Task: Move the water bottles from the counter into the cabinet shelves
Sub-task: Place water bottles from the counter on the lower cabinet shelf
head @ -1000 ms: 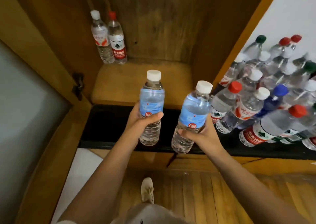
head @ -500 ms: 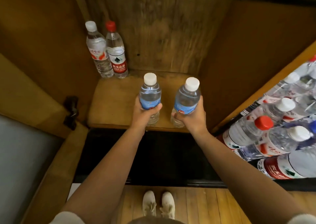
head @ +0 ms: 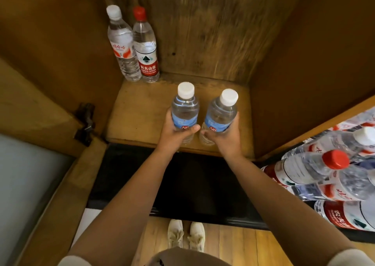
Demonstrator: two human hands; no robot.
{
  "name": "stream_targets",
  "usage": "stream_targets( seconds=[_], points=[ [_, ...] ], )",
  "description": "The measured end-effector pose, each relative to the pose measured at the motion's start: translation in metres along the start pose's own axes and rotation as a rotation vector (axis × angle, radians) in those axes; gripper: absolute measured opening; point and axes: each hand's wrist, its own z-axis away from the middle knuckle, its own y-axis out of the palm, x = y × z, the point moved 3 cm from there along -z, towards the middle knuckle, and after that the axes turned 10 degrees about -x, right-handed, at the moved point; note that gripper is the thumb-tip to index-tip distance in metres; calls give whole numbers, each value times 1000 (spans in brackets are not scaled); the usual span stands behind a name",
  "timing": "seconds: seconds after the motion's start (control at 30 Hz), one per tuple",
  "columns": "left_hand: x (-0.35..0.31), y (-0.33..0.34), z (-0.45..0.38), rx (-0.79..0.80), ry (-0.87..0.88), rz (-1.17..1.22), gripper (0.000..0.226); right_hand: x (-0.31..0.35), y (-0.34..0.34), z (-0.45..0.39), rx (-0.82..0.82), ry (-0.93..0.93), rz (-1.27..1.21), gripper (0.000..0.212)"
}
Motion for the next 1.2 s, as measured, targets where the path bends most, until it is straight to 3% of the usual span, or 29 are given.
stream_targets(
  seconds=[0.17, 0.27, 0.4, 0.5, 0.57, 0.7, 0.93, 1.2],
  points=[
    [-1, -4, 6, -44, 29, -23, 85, -4, -4, 5, 94, 56, -3, 86],
    [7, -17, 22, -172, -29, -96, 100, -14, -8, 15, 95, 85, -8, 90],
    [26, -29, 51, -348, -105, -145, 85, -26, -13, 34, 39, 122, -6, 81],
    [32, -22, 55, -333, -193, -178, 84, -25, -9, 40, 40, 93, 10, 75],
    [32, -11, 47, -314, -216, -90, 80, -22, -4, 38, 20, 69, 55, 73],
    [29, 9, 32, -422, -210, 65, 56, -21, 3, 26, -54, 60, 155, 68],
    [18, 23, -10, -396, -222, 168, 59, -12, 23, -1, -108, 55, 236, 65],
    [22, 21, -96, -368, -85, 35, 58, -9, 65, -71, -128, -26, 291, 62]
  ],
)
